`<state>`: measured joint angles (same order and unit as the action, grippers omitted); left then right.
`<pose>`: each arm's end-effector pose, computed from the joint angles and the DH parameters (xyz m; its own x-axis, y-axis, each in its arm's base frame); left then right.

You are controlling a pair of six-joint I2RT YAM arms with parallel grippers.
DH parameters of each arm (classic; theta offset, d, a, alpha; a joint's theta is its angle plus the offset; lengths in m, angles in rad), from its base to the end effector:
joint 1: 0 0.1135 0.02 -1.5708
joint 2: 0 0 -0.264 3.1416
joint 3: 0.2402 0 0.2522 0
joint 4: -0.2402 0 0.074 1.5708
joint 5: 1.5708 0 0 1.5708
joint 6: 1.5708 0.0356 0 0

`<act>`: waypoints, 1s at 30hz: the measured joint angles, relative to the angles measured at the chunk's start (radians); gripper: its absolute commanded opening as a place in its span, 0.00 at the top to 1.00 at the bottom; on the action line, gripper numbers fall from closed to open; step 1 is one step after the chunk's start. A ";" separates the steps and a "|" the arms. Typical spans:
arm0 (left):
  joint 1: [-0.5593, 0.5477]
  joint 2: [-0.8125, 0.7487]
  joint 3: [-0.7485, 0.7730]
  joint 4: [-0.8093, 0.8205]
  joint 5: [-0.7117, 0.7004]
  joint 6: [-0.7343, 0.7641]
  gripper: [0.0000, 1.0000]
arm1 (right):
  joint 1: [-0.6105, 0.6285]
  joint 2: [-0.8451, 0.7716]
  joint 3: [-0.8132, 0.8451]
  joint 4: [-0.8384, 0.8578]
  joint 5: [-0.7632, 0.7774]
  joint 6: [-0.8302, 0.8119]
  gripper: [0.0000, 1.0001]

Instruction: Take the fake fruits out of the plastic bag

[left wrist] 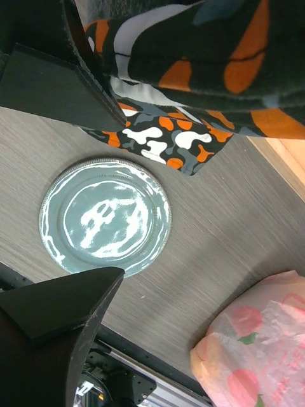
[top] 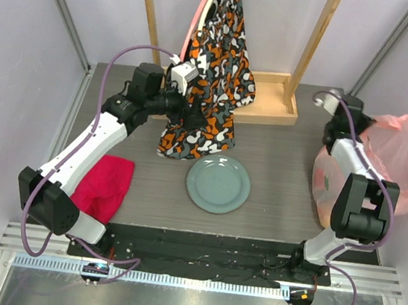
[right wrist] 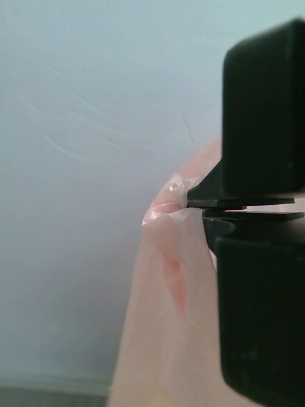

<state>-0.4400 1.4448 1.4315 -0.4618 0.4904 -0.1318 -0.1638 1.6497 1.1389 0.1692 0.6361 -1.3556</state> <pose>0.2881 -0.1542 0.3839 -0.5094 0.1117 -0.8532 0.6937 0.6400 -0.3304 0.3720 -0.0829 0.2749 -0.7382 -0.6745 -0.0068 -0.1769 0.2034 -0.9630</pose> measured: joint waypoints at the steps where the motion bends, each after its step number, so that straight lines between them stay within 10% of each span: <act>1: 0.000 0.000 0.004 -0.006 0.000 0.008 0.08 | 0.040 -0.011 0.010 -0.010 -0.001 0.014 0.99; 10: 0.000 -0.028 0.023 -0.022 0.000 0.017 0.06 | 0.648 -0.085 0.161 -0.158 0.026 0.157 0.99; 12: 0.002 -0.052 0.023 -0.019 0.000 0.011 0.06 | 0.705 -0.085 0.175 -0.177 0.032 0.185 0.78; 17: 0.004 -0.078 0.023 -0.001 0.010 0.002 0.06 | 0.743 -0.096 0.164 -0.300 0.051 0.319 0.26; 25: 0.001 -0.049 0.050 -0.031 0.011 0.023 0.06 | 0.738 -0.357 0.222 -0.734 -0.042 0.663 0.18; 30: -0.087 0.089 0.239 -0.057 -0.045 0.138 0.06 | 0.684 -0.613 0.258 -0.690 -0.071 0.792 0.17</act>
<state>-0.5266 1.5341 1.6703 -0.5186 0.4458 0.0059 0.5198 1.0367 1.3968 -0.5213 0.5655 -0.5636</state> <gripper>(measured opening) 0.941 0.825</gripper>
